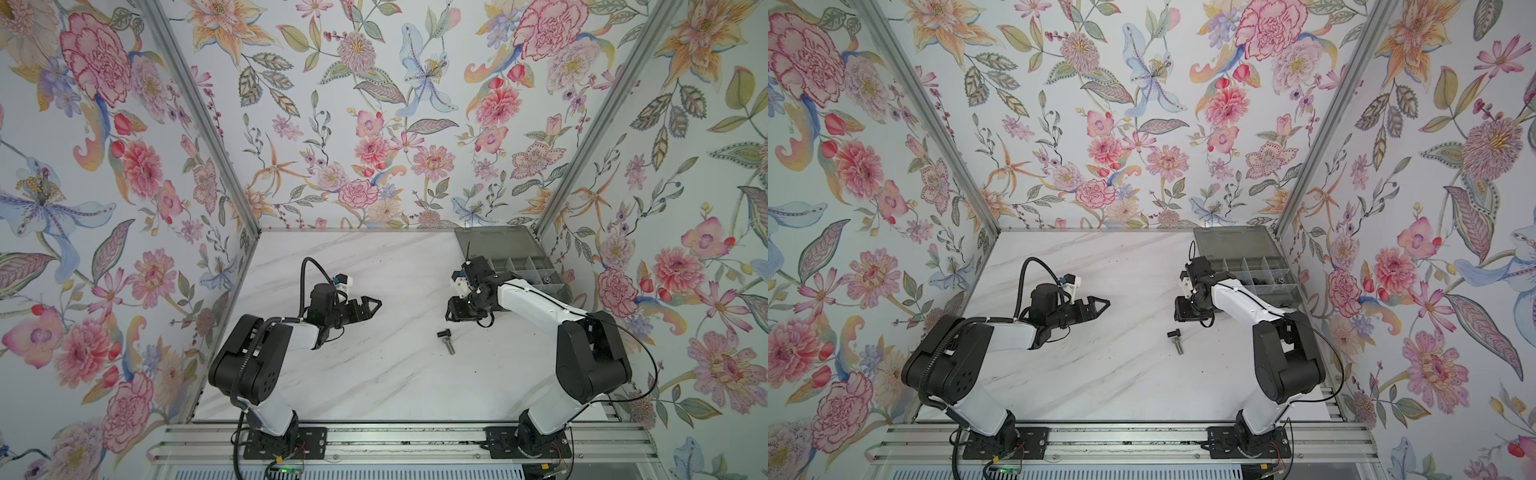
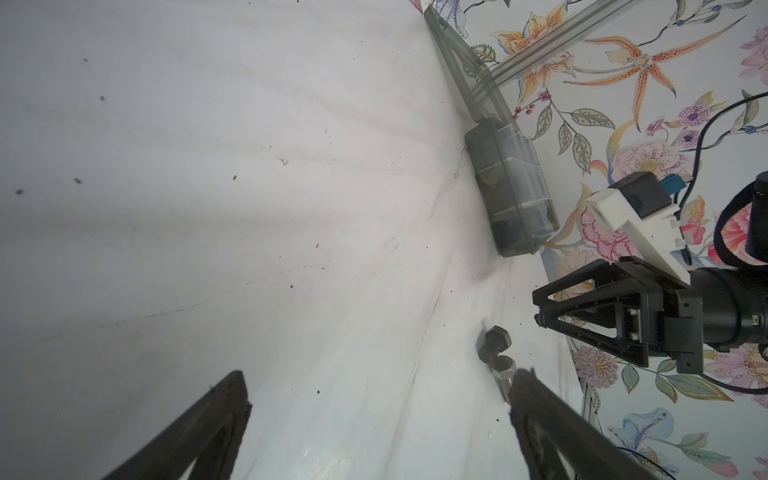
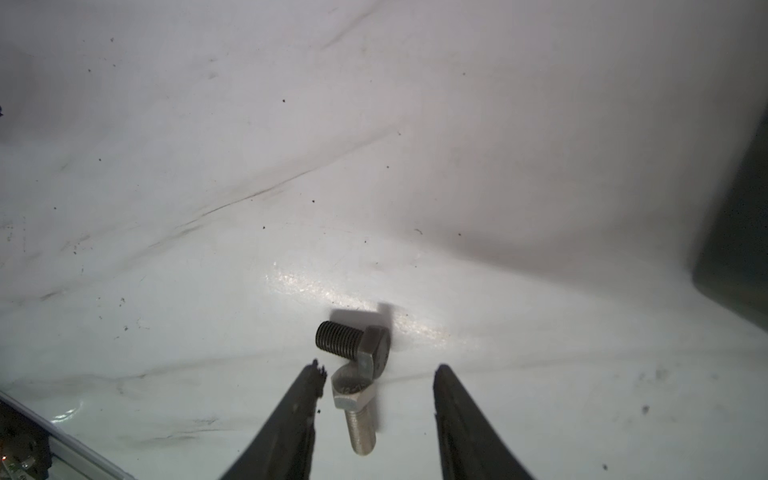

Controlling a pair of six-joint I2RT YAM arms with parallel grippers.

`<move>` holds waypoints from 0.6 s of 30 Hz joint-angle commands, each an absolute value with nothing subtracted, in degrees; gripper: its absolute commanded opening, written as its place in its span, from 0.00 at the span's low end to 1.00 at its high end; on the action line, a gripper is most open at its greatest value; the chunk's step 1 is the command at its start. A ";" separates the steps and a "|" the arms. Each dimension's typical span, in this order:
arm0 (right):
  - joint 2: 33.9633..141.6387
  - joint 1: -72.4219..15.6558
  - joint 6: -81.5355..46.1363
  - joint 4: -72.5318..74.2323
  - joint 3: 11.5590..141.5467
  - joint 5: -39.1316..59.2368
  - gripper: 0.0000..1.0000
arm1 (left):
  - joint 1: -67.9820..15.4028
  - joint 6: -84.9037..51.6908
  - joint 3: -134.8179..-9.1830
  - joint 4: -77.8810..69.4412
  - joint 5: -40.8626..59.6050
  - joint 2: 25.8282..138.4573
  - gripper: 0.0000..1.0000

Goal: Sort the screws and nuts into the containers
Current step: 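Move the open right gripper over the black bolt at the table centre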

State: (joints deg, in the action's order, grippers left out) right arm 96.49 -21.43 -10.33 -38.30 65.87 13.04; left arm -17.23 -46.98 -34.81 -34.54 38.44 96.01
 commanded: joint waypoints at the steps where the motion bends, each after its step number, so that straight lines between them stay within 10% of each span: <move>1: 98.07 -21.84 -10.22 -39.64 64.74 12.34 0.48 | -16.66 -46.46 -35.94 -34.01 38.96 96.76 0.99; 18: 102.65 -26.14 -9.23 -40.30 64.03 11.66 0.48 | -16.64 -46.80 -35.44 -34.92 39.07 97.11 0.99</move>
